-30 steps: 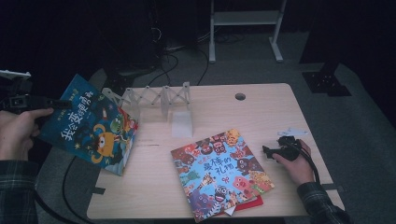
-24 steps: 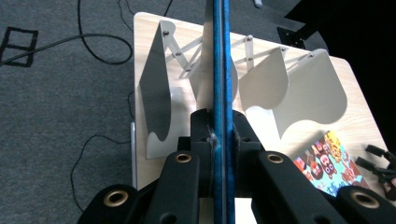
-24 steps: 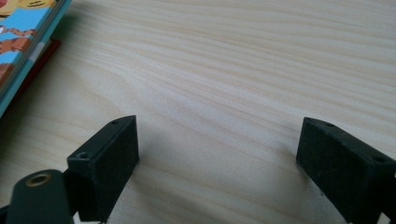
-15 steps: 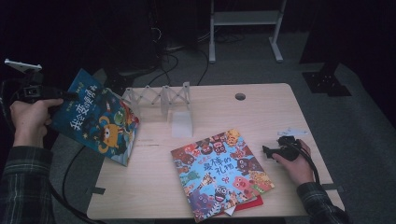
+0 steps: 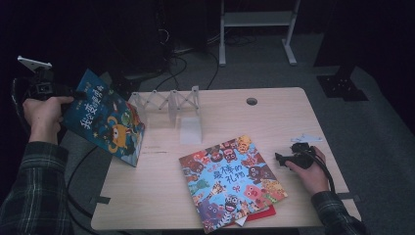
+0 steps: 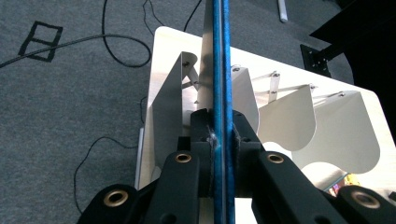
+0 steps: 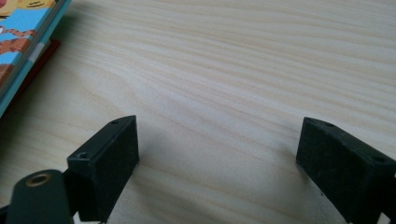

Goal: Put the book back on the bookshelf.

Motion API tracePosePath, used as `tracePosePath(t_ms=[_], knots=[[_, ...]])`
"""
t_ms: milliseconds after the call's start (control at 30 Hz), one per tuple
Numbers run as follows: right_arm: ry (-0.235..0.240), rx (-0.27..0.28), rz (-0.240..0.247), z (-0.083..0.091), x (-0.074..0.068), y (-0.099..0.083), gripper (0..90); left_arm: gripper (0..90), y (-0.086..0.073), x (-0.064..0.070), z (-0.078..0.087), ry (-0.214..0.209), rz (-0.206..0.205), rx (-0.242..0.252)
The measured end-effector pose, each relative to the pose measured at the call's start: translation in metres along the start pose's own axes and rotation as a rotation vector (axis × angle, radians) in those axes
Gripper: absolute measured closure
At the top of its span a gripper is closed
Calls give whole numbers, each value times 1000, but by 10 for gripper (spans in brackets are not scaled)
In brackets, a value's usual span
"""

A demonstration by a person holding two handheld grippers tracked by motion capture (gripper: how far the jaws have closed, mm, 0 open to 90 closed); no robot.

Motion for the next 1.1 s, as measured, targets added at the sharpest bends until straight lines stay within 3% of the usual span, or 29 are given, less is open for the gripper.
tracePosePath(t_ms=[167,367,567,1100], knots=[[-1,1,2,0,0,0,118,826,7,-1,-7,18,15,-20],[0,0,1,0,0,0,118,822,11,1,-9,15,1,-25],[0,0,-1,0,0,0,118,796,10,-2,-6,-14,0,2],[0,0,1,0,0,0,118,694,4,-16,8,-26,-8,60]])
Point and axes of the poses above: each handheld gripper's, and its own axes: z roughly backward along the jaws, y roughly out of its top, x roughly to its right, the point moved 3 cm from there along -z, roughly forward along the jaws, and after that the axes turned 12 degrees about y, right-handed, at the moved point
